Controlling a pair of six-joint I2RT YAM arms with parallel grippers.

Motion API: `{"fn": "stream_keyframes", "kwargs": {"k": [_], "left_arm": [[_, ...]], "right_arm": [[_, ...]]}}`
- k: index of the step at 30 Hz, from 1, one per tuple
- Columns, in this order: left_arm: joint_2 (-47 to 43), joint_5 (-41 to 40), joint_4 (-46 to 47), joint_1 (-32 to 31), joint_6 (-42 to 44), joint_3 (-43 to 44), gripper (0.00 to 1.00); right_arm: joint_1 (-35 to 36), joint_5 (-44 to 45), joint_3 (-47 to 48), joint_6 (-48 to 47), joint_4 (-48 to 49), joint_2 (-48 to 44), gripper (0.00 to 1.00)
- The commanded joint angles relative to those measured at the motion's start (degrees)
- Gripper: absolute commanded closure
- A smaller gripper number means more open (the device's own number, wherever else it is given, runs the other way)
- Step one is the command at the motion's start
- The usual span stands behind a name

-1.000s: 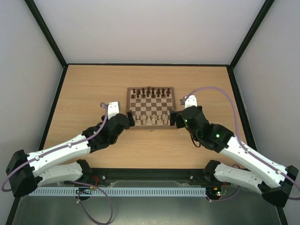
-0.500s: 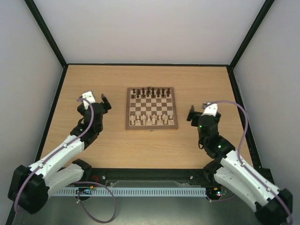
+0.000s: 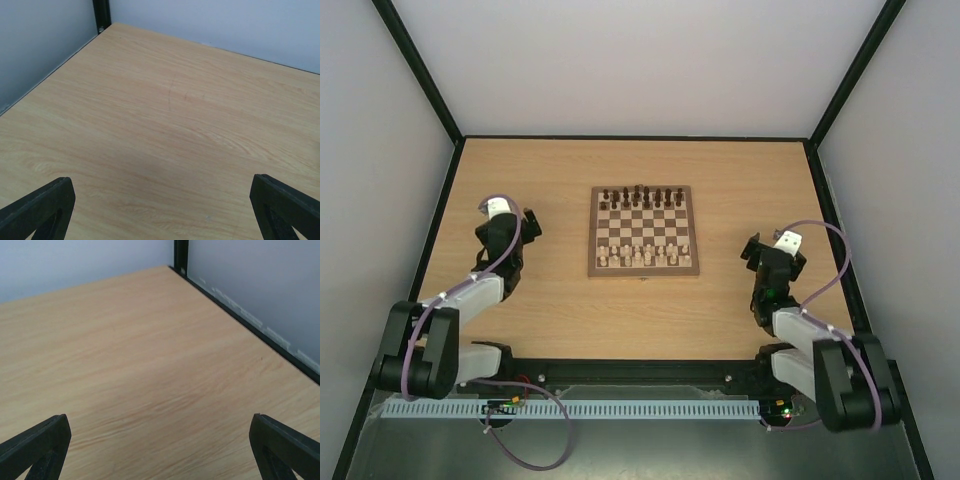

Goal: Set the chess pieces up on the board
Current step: Reset both arms

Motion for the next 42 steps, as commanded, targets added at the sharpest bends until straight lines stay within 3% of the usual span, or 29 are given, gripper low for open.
{"fn": "stream_keyframes", "kwargs": {"k": [1,5,7,10,12,17,20,27,32,39,42], "left_arm": [[4.0,3.2,7.2,1.2,2.4,3.6,0.01],[5.9,2.6,10.7,1.9,3.6,3.7,0.01],[6.3,3.4,13.2,2.8,4.3,3.0,0.01],[6.4,5.4,16.0,4.1,5.9,1.8,0.01],[6.0,7.4,16.6,5.6,5.3,1.2,0.01],[5.1,12.0,18.4,9.2,4.5,-1.8,0.01],[8.6,14.0,24.5,10.2,3.9,-5.1,0.01],[10.3,15.1,23.8,11.0,4.2,-3.7,0.01],[13.9,10.7,22.3,11.0,4.9,-0.1,0.01],[13.2,0.6,33.4,7.1,6.4,-6.2,0.01],[15.0,-0.1,32.9,5.6,8.2,-4.7,0.01]], "right_arm": [[-3.1,-4.2,-0.3,0.3,21.7,11.3,0.01],[-5.1,-6.6,2.4,0.4,24.0,19.6,0.01],[-5.6,-8.1,0.5,0.0,31.0,23.7,0.01],[-5.7,-9.9,2.5,-0.4,28.7,25.3,0.01],[-5.7,-18.0,4.1,-4.3,30.0,28.8,0.01],[-5.7,-21.4,4.7,-5.5,27.9,28.7,0.01],[-5.7,-21.3,4.7,-5.5,27.4,28.4,0.01],[-5.8,-21.5,4.8,-5.5,27.4,28.4,0.01],[-5.7,-21.5,4.7,-5.5,27.5,28.5,0.01],[-5.7,-21.5,4.8,-5.5,27.4,28.5,0.01],[-5.7,-21.5,4.9,-5.5,27.3,28.6,0.01]]}}
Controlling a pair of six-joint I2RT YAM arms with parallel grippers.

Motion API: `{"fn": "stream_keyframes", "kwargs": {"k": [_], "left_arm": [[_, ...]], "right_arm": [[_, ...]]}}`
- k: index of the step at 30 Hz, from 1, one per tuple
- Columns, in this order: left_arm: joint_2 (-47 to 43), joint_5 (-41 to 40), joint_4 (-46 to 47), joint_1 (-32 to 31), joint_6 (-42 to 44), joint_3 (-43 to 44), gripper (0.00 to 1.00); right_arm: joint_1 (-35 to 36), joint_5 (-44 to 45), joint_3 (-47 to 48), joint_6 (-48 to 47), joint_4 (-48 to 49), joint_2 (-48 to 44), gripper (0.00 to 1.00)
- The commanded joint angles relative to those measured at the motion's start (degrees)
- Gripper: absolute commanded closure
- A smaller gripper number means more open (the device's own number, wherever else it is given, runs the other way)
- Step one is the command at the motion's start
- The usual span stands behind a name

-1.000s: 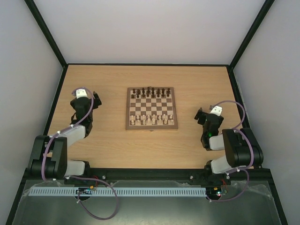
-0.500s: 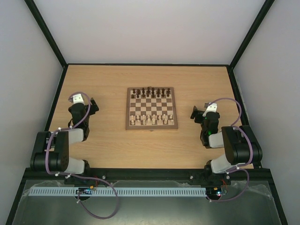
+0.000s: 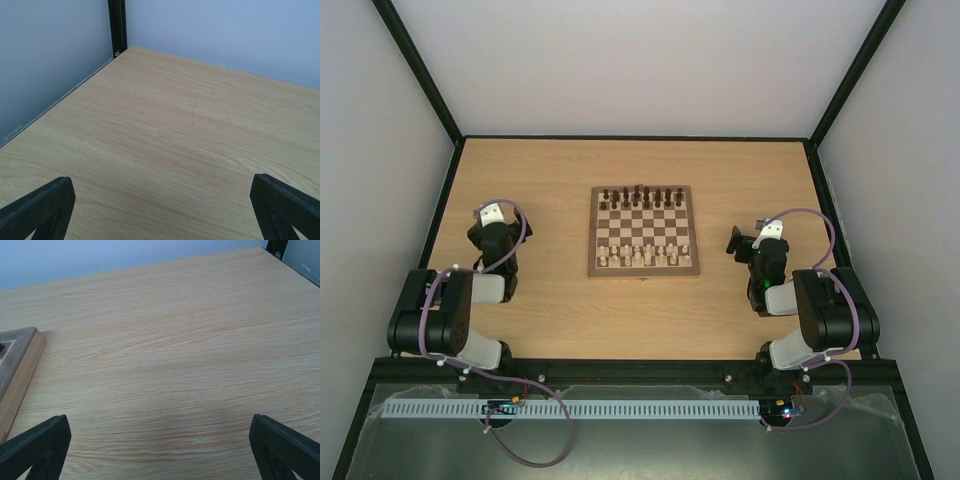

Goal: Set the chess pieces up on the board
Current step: Reset both arms

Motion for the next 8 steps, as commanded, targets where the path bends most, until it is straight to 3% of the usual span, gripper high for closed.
{"fn": "stream_keyframes", "kwargs": {"k": [1,8], "left_arm": [[1.2,-4.0,5.9,-1.7,2.7,0.1,0.01],[1.2,-4.0,5.9,-1.7,2.7,0.2,0.01]], "right_arm": [[-0.1,0.2,1.0,-0.5,2.9,0.1,0.02],[-0.2,0.0,1.0,-0.6,2.6,0.1,0.01]]}}
